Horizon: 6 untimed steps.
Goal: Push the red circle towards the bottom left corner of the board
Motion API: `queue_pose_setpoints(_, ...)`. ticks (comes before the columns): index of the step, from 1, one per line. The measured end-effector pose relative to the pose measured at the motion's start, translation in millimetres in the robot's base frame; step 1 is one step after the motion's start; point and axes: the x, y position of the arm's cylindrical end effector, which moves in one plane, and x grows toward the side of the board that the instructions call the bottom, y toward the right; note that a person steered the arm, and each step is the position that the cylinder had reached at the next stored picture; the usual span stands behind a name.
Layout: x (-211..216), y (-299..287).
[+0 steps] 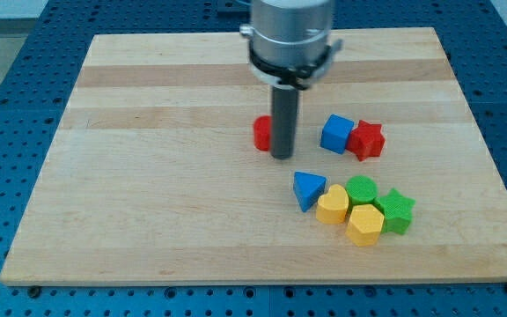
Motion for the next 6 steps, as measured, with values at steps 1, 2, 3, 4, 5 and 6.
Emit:
queue_pose_setpoints(1, -11, -34)
queue_pose_setpoints(2, -11, 5)
queue_pose_setpoints(3, -27, 27)
queue_pose_setpoints(4, -39, -7)
queue_pose_setpoints(5, -41, -73)
queue_pose_setpoints(6, -35, -84)
